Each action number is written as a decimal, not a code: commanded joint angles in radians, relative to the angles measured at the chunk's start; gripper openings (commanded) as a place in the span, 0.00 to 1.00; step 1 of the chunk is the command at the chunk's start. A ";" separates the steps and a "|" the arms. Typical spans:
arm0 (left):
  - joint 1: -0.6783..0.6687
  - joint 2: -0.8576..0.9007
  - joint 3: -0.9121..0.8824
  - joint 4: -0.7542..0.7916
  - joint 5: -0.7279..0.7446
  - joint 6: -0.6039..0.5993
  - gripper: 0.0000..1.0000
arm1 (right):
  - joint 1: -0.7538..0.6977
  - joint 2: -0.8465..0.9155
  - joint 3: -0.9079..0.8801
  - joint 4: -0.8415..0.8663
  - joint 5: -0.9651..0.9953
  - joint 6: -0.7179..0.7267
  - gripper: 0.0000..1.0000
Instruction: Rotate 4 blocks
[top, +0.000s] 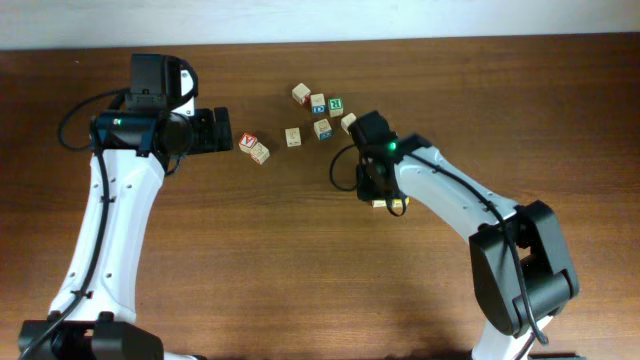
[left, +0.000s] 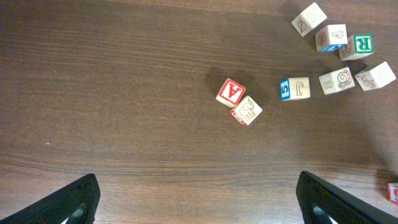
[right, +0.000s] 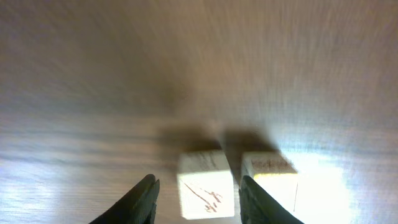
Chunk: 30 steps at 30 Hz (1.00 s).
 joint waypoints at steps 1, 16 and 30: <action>0.000 -0.005 0.007 -0.002 -0.011 -0.009 0.99 | 0.003 -0.006 0.226 -0.019 0.026 -0.094 0.51; 0.000 -0.005 0.007 -0.002 -0.011 -0.009 0.99 | -0.062 0.336 0.261 0.527 -0.043 -0.475 0.60; 0.000 -0.005 0.007 -0.002 -0.011 -0.009 0.99 | -0.062 0.372 0.259 0.493 -0.036 -0.373 0.31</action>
